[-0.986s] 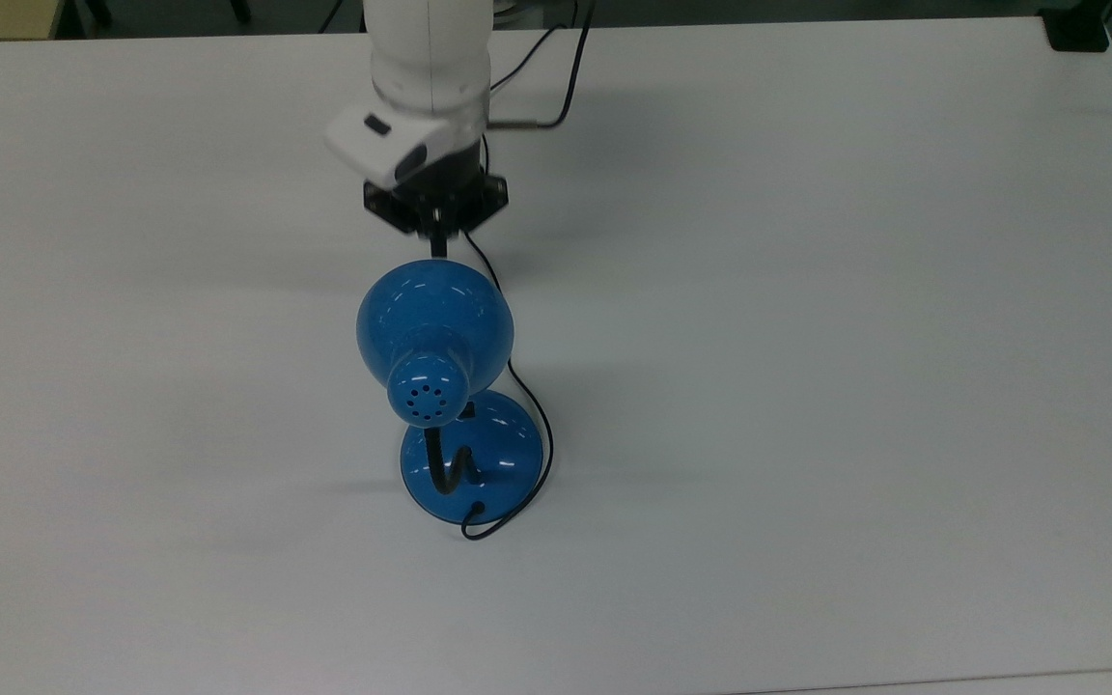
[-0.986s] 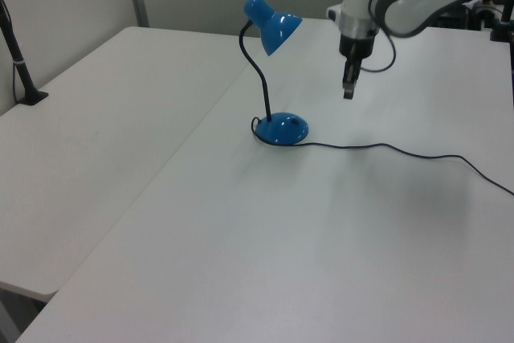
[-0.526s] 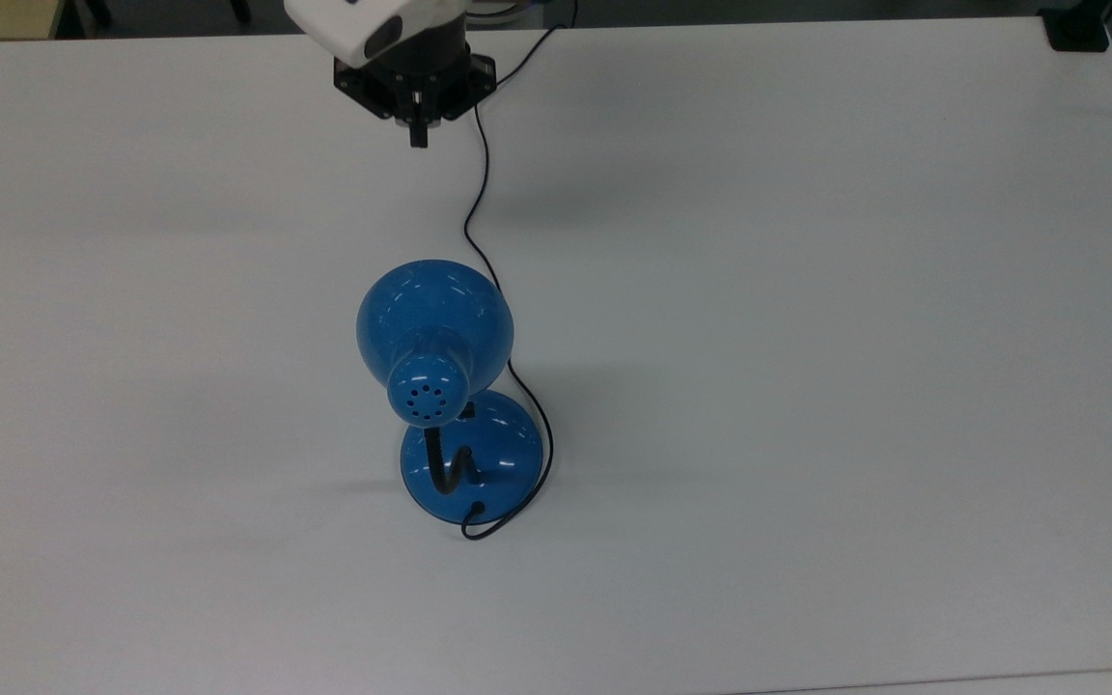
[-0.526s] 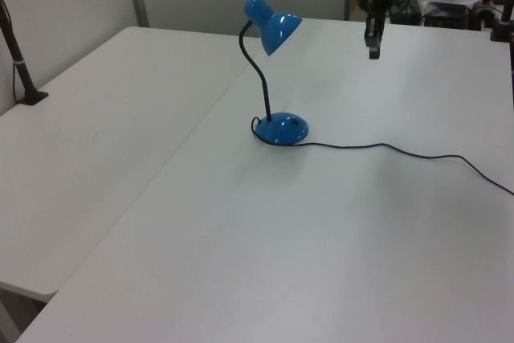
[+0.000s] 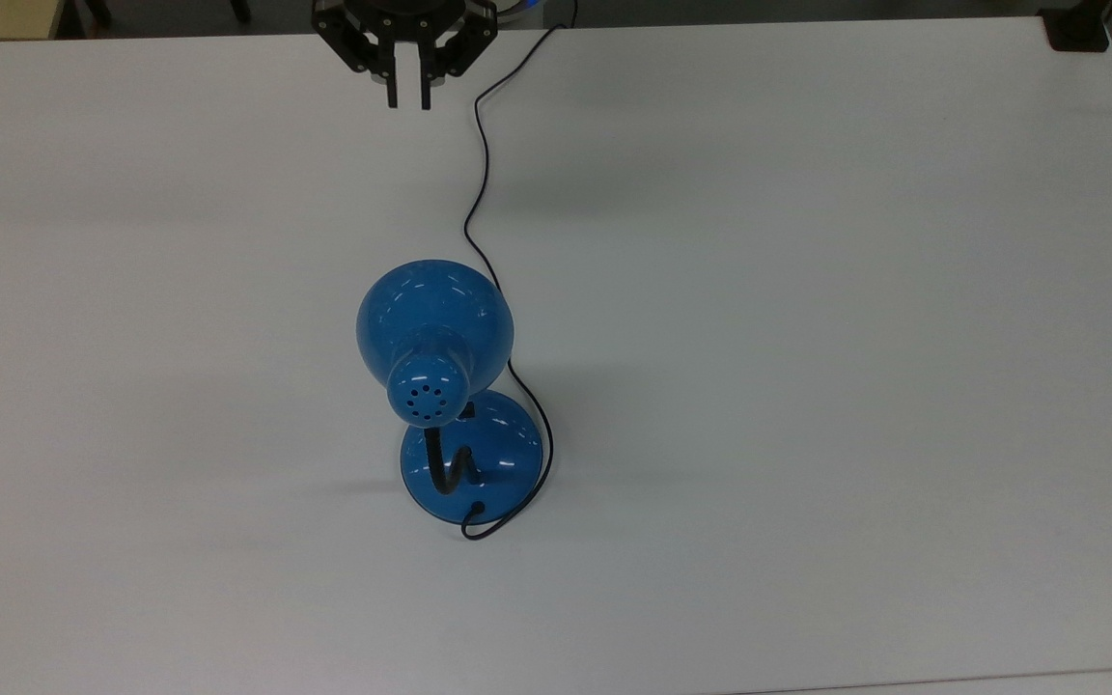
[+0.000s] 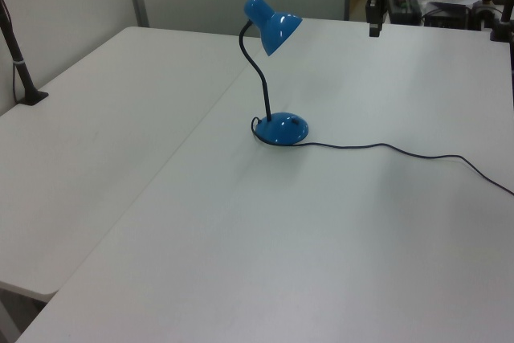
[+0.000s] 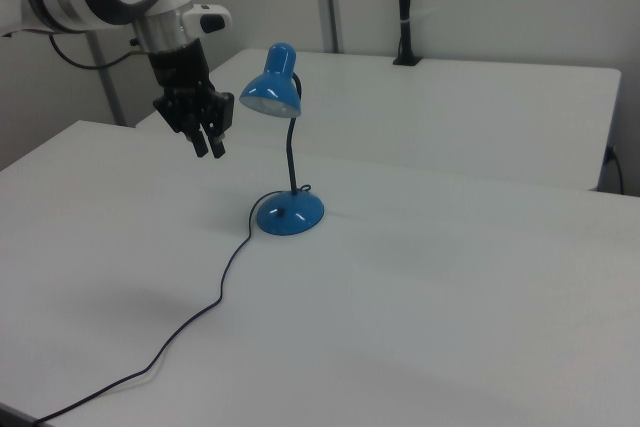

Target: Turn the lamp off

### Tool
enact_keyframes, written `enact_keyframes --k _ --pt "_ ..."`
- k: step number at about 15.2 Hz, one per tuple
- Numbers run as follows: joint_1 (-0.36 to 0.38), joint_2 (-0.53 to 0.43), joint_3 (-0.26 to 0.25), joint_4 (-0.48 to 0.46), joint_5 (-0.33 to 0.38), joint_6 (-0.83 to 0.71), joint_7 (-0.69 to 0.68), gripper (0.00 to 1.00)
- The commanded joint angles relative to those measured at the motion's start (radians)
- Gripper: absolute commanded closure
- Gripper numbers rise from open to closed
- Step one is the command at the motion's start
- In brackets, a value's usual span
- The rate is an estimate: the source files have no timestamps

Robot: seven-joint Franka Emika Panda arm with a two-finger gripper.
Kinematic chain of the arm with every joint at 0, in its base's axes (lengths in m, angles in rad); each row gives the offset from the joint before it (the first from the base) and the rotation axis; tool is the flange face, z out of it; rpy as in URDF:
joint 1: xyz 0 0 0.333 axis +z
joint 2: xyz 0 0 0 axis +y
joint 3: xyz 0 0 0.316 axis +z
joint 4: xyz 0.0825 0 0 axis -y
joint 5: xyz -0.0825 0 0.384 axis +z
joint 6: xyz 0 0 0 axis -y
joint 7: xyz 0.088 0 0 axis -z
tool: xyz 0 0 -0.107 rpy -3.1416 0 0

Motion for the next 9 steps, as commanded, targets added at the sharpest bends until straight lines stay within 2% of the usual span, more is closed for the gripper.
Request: enact_keyframes --k 1,9 --pt "0.013 -0.015 -0.004 -0.001 0.002 -0.026 0.021 0.0" --pt "0.114 -0.029 -0.084 -0.005 0.002 -0.063 0.028 0.0"
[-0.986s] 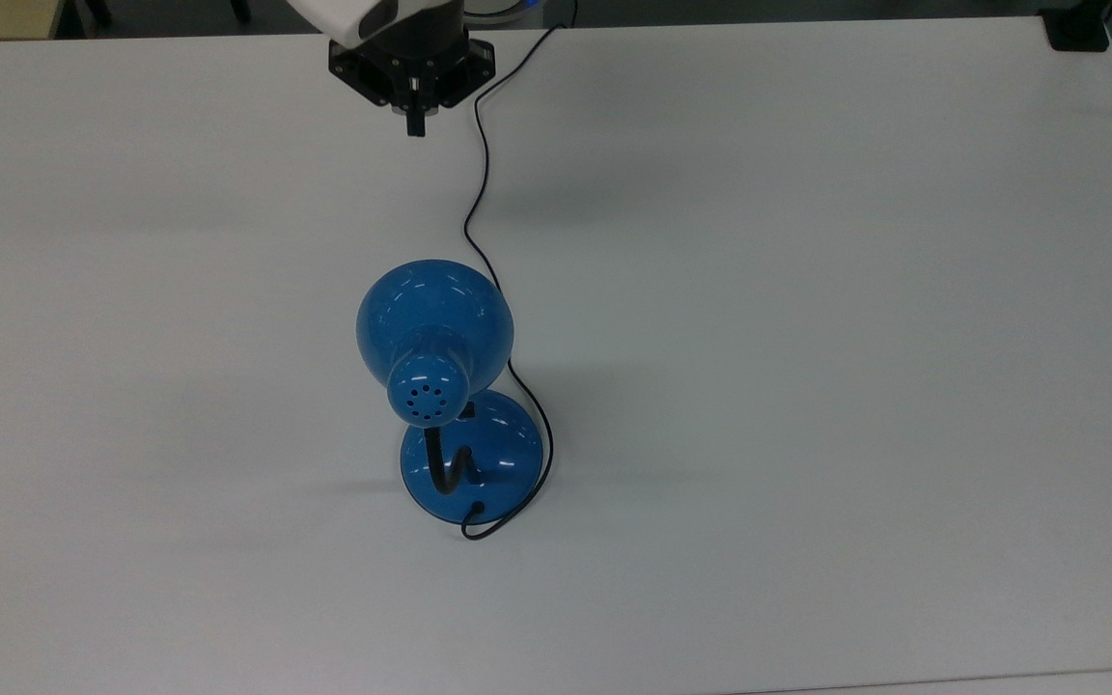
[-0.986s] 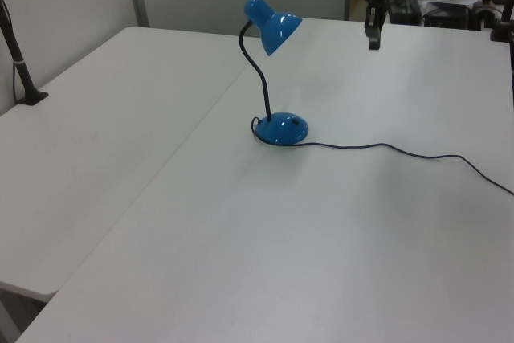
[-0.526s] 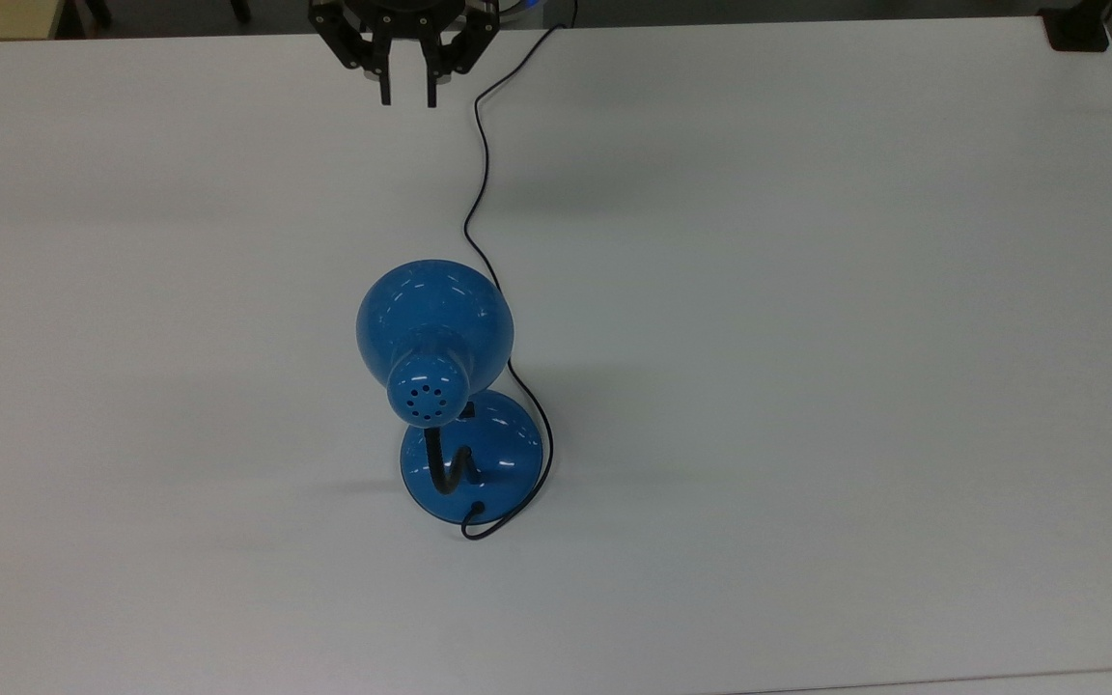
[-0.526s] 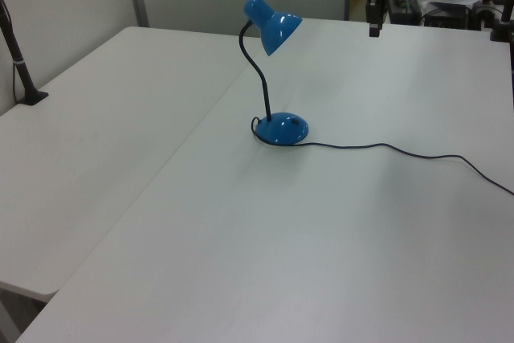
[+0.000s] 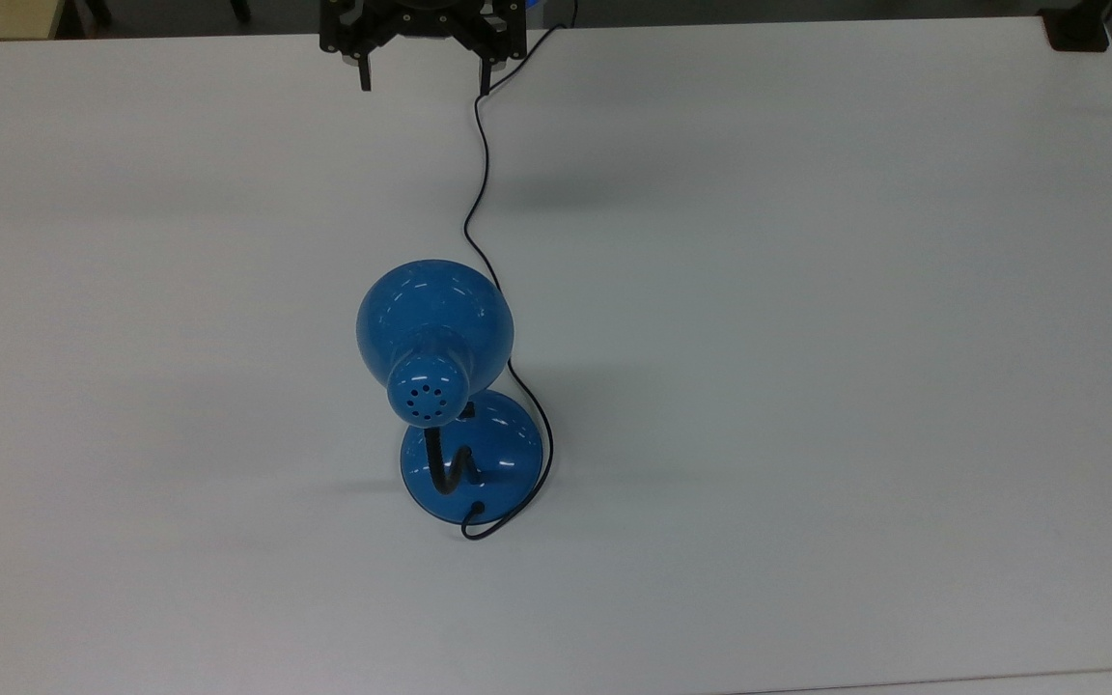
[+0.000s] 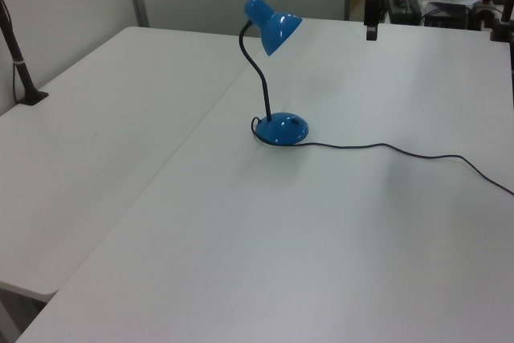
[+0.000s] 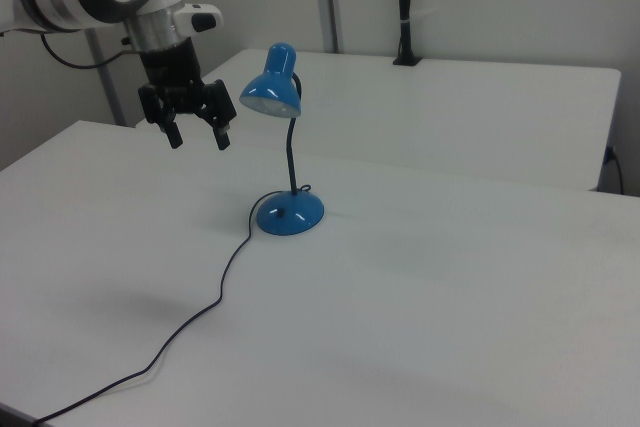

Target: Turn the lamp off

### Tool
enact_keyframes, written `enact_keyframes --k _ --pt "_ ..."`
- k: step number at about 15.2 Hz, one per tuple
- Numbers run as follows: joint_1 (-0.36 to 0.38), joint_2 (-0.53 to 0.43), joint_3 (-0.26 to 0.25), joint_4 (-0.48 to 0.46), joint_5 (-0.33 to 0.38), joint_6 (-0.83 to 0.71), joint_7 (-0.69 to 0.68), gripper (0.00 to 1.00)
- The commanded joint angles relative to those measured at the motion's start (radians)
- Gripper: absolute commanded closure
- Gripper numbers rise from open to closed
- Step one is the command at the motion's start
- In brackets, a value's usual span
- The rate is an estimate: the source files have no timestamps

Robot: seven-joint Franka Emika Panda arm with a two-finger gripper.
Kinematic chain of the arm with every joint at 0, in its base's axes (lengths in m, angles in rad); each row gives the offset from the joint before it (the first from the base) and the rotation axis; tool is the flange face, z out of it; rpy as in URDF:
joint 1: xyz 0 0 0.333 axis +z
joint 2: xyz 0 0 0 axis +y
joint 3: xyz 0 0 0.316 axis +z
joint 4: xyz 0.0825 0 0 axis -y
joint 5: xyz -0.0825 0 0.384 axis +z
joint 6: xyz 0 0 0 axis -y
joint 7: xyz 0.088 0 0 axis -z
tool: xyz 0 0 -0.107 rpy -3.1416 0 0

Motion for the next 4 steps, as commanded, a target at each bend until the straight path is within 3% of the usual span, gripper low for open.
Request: enact_keyframes --k 1,4 --pt "0.049 -0.025 -0.044 -0.005 0.002 -0.051 0.019 0.0" --pt "0.045 -0.025 -0.042 -0.003 0.002 -0.051 0.019 0.0"
